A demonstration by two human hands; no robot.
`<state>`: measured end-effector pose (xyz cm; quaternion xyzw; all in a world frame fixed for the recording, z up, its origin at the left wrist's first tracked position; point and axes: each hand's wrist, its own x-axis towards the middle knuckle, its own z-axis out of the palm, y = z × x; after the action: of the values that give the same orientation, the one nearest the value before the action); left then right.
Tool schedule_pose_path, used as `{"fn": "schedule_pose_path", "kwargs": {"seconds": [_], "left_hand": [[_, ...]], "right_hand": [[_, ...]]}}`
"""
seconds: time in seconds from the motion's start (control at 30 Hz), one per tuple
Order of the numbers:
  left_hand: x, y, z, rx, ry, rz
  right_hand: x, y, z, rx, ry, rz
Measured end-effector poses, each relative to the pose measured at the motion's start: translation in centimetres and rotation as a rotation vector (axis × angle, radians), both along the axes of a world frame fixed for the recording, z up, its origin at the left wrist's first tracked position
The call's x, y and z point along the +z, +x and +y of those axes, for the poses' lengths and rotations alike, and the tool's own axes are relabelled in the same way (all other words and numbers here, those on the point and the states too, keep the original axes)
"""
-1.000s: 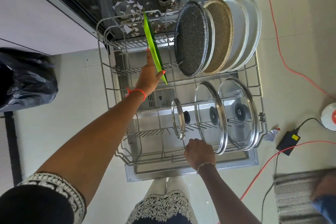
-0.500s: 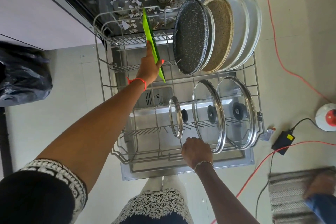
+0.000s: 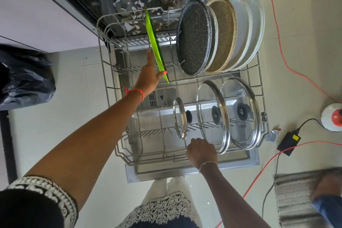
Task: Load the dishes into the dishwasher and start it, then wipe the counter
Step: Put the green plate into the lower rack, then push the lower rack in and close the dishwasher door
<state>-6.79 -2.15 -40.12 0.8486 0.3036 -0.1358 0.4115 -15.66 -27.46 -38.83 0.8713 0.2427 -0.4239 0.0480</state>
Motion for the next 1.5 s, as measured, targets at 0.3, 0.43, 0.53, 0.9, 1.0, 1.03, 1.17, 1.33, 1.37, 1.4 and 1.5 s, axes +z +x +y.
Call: {"fn": "schedule_pose_path", "kwargs": {"seconds": [0.3, 0.43, 0.53, 0.9, 1.0, 1.03, 1.17, 1.33, 1.37, 1.4, 1.5], "left_hand": [[3.9, -10.7, -5.9, -0.146, 0.047, 0.056], [5.1, -15.0, -9.7, -0.268, 0.038, 0.145], [5.6, -16.9, -12.3, -0.318, 0.025, 0.168], [5.5, -19.8, -17.9, -0.404, 0.263, 0.0], [5.3, -21.0, -19.0, -0.43, 0.255, 0.008], [5.5, -21.2, -19.3, -0.423, 0.24, 0.002], [5.2, -20.8, -19.5, -0.416, 0.325, 0.01], [4.9, -20.4, -18.8, -0.462, 0.302, -0.005], [4.9, -20.4, -18.7, -0.459, 0.3, -0.007], [4.9, -20.4, -18.6, -0.453, 0.299, -0.005], [4.8, -19.8, -18.0, -0.449, 0.308, 0.004]], "right_hand": [[0.5, 0.1, 0.1, -0.038, 0.015, 0.036], [0.8, 0.2, 0.1, -0.033, 0.028, 0.095], [1.1, 0.0, -0.2, -0.009, 0.069, 0.12], [3.5, -2.7, -3.8, 0.26, 0.303, -0.069], [3.4, -3.2, -5.2, 0.384, 0.28, -0.142], [3.5, -3.2, -5.3, 0.422, 0.287, -0.168], [2.7, -2.9, -5.1, 0.438, 0.289, -0.149], [2.6, -1.9, -4.6, 0.428, 0.29, -0.122], [2.5, -1.6, -4.4, 0.434, 0.283, -0.112], [2.3, -1.3, -4.5, 0.481, 0.295, -0.069], [2.5, -0.2, -4.2, 0.493, 0.288, 0.034]]}}
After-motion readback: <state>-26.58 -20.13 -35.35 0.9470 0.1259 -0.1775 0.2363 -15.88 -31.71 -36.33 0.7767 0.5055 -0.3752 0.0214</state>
